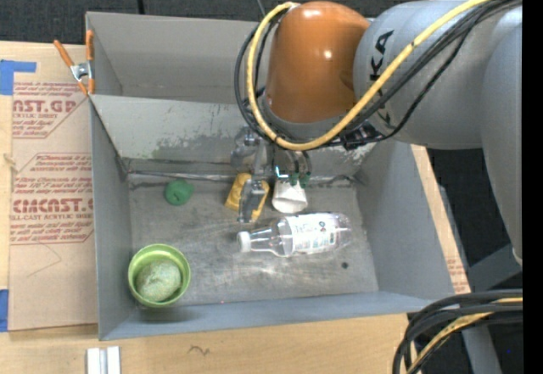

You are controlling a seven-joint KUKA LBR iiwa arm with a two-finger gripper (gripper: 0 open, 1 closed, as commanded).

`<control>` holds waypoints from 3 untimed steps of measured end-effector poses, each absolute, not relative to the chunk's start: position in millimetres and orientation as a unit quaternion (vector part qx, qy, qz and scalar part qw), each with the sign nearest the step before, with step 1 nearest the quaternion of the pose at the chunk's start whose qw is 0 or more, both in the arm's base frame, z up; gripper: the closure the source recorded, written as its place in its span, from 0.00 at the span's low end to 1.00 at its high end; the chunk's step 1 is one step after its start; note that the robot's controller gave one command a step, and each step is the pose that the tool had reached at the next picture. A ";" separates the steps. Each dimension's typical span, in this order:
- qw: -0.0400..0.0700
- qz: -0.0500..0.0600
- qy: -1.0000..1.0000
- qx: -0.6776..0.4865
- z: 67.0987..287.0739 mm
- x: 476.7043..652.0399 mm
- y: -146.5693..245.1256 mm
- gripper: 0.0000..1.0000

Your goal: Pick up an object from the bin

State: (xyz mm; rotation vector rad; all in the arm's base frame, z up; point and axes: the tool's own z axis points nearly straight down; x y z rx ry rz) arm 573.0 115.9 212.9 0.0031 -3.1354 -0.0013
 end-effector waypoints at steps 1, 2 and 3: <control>-0.001 -0.001 -1.000 0.000 217.6 574.7 115.2 0.00; -0.003 0.000 -0.999 0.053 172.2 573.5 77.7 0.00; 0.000 0.000 -1.000 -0.010 158.0 560.8 38.4 0.00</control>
Offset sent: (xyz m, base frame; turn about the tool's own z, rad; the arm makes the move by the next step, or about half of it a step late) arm -0.0041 -0.1248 -0.1429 -0.3170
